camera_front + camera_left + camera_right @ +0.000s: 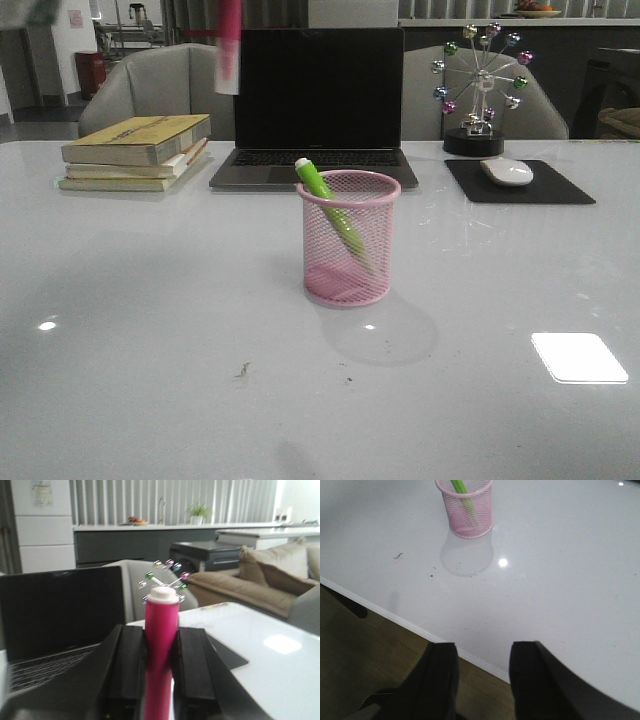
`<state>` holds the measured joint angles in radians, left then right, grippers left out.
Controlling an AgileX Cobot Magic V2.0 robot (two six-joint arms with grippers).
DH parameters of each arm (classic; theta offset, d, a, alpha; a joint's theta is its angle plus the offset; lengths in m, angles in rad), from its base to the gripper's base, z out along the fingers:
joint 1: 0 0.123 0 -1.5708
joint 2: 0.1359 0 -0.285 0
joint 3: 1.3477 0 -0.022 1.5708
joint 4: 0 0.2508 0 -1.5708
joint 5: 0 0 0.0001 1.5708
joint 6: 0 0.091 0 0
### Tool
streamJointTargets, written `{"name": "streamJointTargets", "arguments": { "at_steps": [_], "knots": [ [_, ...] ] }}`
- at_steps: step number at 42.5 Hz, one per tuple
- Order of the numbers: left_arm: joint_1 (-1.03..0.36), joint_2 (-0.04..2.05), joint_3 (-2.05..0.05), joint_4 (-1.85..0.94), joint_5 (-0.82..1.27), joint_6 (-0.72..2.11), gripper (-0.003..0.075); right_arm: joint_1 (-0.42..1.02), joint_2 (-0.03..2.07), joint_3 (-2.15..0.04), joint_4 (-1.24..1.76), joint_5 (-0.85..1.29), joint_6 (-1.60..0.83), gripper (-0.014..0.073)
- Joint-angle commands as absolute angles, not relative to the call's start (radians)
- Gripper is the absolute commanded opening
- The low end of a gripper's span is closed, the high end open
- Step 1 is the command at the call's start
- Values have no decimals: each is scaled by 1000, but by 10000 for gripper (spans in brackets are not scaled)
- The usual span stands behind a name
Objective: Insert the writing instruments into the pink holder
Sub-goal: 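Lower the pink marker into the pink holder and open the left gripper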
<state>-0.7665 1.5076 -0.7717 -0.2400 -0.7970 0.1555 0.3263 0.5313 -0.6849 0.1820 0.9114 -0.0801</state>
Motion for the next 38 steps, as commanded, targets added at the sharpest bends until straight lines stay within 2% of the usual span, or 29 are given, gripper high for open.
{"name": "streamJointTargets", "arguments": {
  "at_steps": [1, 14, 26, 29, 36, 38],
  "knots": [
    [-807, 1557, -847, -240, -976, 111, 91, 321, 535, -713, 181, 850, -83, 374],
    [-829, 1789, -1032, -240, -972, 94, 91, 321, 535, -713, 181, 851, -83, 374],
    [-829, 1928, -1104, -239, -965, 92, 100, 321, 535, -713, 181, 851, -83, 374],
    [-829, 1943, -1108, -239, -965, 92, 160, 321, 535, -713, 181, 851, -83, 374],
    [-829, 1954, -1109, -237, -957, 92, 401, 321, 535, -713, 181, 851, -83, 374],
    [-829, 1949, -1109, -237, -952, 92, 424, 321, 535, -713, 181, 851, -83, 374]
  ]
}}
